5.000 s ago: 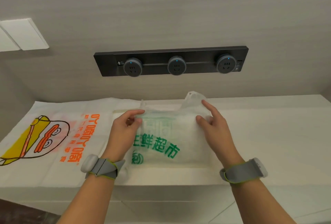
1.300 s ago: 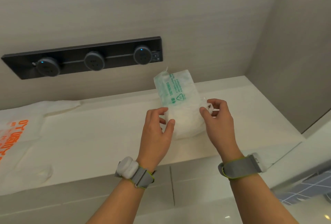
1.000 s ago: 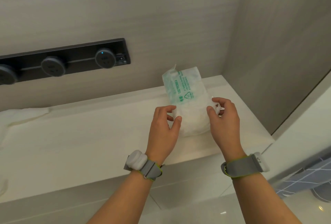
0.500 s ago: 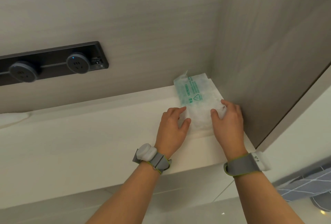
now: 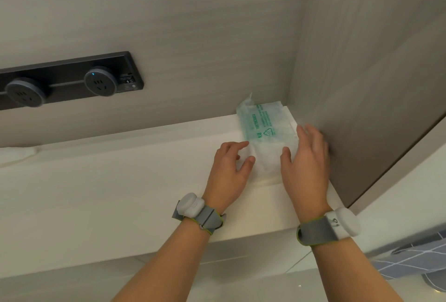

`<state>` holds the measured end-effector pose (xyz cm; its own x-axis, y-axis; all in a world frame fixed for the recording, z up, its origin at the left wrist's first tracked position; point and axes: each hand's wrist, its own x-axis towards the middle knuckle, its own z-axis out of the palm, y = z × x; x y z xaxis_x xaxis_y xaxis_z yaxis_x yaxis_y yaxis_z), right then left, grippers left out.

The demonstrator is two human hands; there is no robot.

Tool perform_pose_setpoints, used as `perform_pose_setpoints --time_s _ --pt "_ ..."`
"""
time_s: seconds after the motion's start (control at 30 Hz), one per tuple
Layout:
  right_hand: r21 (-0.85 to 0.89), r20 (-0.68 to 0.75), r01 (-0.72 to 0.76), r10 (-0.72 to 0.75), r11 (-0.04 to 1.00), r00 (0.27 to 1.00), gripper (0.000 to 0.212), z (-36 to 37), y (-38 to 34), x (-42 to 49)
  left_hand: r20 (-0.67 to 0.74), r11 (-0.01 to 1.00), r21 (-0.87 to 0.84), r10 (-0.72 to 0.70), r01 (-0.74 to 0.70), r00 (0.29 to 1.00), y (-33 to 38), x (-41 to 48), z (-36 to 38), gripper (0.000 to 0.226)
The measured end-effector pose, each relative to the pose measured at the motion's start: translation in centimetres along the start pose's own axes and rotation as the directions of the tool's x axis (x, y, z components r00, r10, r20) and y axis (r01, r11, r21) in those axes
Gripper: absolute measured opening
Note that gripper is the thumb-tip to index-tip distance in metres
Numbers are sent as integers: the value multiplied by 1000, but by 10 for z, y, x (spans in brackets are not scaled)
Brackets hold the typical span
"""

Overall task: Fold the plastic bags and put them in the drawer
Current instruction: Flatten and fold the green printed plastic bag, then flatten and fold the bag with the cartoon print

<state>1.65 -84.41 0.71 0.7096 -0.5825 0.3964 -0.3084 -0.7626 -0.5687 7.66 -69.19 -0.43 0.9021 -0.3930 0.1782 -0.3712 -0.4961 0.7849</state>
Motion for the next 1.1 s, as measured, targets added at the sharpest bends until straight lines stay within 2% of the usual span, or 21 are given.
perform_pose_setpoints --time_s 0.1,0.23,0.4,0.7,1.1 --pt "-26 -8 104 -105 994 994 46 -3 -14 -2 -35 999 -34 14 -15 999 -1 -5 -13 35" --pt "110 53 202 -209 973 977 38 3 -45 -11 -90 996 -80 41 -49 995 -5 -14 -39 30" --pt "235 176 248 -292 940 940 34 22 -86 -29 -141 991 -124 28 -46 990 -14 -34 -78 28" --pt "367 336 336 -461 867 821 30 71 -196 -92 -267 994 -112 -44 15 963 -72 -92 -181 26" --pt "476 383 445 -635 758 672 25 145 -357 -206 -480 995 -18 -90 93 873 -185 -184 -336 20"
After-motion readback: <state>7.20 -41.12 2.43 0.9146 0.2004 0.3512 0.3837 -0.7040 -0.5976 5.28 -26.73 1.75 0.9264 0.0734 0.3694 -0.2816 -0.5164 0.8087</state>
